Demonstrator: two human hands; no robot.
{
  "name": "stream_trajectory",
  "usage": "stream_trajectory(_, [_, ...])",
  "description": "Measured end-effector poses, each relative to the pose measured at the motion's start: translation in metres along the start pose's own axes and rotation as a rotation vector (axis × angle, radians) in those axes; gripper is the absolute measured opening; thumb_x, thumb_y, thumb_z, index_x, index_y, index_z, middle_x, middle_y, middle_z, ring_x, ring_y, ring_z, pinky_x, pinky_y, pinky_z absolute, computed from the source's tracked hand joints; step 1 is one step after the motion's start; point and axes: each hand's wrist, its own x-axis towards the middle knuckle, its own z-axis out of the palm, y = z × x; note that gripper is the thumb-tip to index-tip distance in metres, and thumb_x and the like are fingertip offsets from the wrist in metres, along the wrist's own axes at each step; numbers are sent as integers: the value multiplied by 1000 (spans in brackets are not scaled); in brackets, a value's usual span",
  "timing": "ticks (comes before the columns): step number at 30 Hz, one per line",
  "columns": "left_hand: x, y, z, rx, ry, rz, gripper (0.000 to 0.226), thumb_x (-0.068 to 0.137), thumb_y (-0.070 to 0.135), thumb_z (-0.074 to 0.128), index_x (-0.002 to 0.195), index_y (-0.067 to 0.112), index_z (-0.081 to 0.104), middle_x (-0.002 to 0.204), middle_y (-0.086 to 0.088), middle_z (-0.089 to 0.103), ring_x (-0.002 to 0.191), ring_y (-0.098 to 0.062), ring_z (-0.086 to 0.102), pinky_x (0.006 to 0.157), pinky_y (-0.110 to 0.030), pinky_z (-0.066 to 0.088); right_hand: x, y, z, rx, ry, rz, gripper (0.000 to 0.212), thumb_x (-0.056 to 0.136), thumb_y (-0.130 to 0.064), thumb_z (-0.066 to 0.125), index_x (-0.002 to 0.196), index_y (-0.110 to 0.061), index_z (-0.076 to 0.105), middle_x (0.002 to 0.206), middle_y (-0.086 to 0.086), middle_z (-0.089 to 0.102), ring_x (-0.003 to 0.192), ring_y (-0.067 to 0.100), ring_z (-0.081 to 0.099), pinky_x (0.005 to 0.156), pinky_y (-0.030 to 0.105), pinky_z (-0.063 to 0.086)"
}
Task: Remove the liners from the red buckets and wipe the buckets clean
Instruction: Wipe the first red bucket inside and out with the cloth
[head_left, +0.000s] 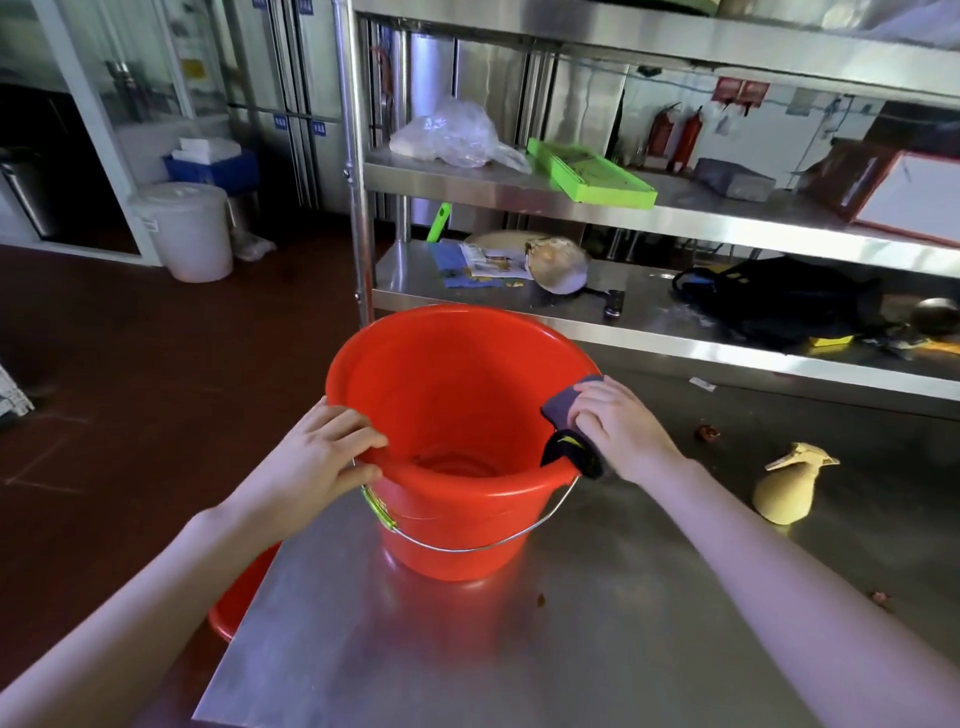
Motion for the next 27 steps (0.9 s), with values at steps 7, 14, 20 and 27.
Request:
stream_trajectory(7, [6, 57, 19, 34, 78, -52, 40, 80, 56, 49, 89, 23, 69, 83, 7, 53, 85, -19, 49, 92, -47, 42, -36, -134, 29, -78, 240, 152, 35, 82, -26, 41, 51, -19, 57, 54, -1, 59, 56, 25, 53, 66, 36, 42])
stream_trajectory(14, [5, 40, 15, -34, -44, -23, 63, 83, 68, 30, 114, 25, 65, 104, 13, 59, 101, -13, 52, 105, -28, 23, -29, -84, 13, -5, 150, -176, 30, 81, -22, 41, 59, -12, 60, 55, 1, 58, 56, 26, 54, 60, 34, 41])
stream_trajectory(20, [4, 48, 25, 42, 50, -19, 51, 90, 57, 35, 109, 21, 66, 96, 11, 58, 95, -16, 55, 101, -33, 30, -1, -8, -7, 11, -20, -73, 29, 93, -12, 44, 77, -10, 67, 83, 2, 67, 90, 26, 58, 97, 34, 37])
stream_trajectory(27, [5, 72, 35, 138, 103, -58, 40, 87, 49, 42, 93, 20, 69, 82, 6, 58, 78, -21, 57, 87, -36, 37, -42, -123, 42, 46, 427, 158, 27, 82, -21, 44, 57, -18, 54, 56, -2, 52, 60, 25, 46, 70, 38, 38])
